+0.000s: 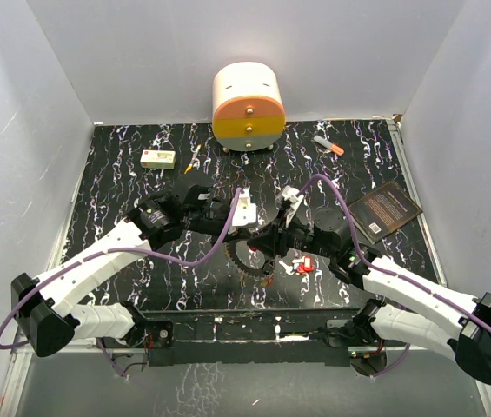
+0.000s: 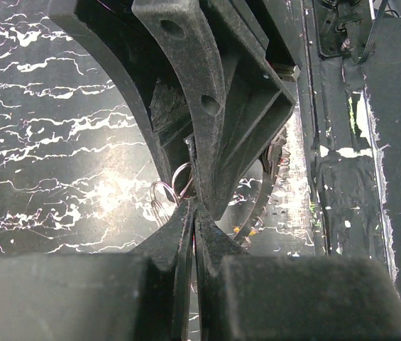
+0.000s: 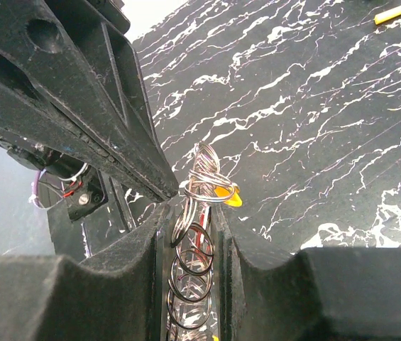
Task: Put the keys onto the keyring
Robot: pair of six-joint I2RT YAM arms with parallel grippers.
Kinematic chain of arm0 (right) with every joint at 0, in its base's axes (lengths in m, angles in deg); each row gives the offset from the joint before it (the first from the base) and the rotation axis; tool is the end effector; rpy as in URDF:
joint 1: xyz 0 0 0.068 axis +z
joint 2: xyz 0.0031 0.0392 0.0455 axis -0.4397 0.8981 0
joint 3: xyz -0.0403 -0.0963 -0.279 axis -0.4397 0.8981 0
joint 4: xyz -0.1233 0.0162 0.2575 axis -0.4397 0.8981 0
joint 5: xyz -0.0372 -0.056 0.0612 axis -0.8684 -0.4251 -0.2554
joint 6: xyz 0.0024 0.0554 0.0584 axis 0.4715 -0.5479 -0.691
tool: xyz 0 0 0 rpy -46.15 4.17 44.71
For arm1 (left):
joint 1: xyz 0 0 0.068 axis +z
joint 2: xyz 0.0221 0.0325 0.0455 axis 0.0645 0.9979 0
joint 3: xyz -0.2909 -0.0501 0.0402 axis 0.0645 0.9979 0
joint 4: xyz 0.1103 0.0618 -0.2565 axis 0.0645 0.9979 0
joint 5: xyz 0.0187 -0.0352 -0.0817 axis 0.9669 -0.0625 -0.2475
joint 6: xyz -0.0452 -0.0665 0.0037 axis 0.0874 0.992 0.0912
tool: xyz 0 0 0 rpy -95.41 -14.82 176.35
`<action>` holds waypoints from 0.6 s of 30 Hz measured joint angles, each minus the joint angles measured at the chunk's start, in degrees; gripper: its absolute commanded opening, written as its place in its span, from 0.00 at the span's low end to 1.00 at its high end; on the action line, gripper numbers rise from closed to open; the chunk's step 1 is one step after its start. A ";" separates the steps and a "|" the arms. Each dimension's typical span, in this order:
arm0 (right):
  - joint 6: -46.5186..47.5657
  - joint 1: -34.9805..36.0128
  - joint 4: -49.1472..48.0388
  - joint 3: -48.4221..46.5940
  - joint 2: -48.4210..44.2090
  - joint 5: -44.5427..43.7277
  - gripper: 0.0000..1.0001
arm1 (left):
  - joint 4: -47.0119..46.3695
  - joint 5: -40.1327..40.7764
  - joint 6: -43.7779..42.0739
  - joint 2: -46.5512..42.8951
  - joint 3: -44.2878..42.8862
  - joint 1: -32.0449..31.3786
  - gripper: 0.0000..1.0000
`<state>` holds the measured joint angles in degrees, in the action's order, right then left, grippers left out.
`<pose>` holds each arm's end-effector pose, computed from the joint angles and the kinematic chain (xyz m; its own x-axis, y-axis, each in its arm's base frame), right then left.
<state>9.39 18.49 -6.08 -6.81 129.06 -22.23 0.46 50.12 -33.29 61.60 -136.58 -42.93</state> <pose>0.1680 0.2023 0.2732 -0.4024 -0.0147 -0.9153 -0.8319 0.4232 0.3589 0.1828 -0.2510 0.3559 0.2203 0.4170 -0.8818 0.9722 -0.0200 0.2334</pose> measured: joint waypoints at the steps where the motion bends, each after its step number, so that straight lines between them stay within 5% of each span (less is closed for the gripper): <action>1: -0.02 0.00 -0.15 0.00 0.00 0.00 0.08 | 0.02 0.02 0.00 0.00 0.00 0.00 0.00; 4: -0.07 0.00 -0.50 0.00 0.00 0.00 0.08 | 0.11 0.37 -0.07 0.00 0.00 0.00 0.00; 8: -0.24 0.00 -0.70 0.00 0.00 -0.15 0.08 | 0.07 1.16 -0.52 0.00 0.00 -0.02 0.23; 18: -0.44 -0.17 -0.68 0.00 0.02 -1.03 0.08 | -0.02 2.14 -0.44 0.00 0.00 -0.37 0.25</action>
<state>8.95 18.32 -6.75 -6.81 129.08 -23.26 0.43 52.26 -33.73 61.60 -136.58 -43.31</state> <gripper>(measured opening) 0.287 0.251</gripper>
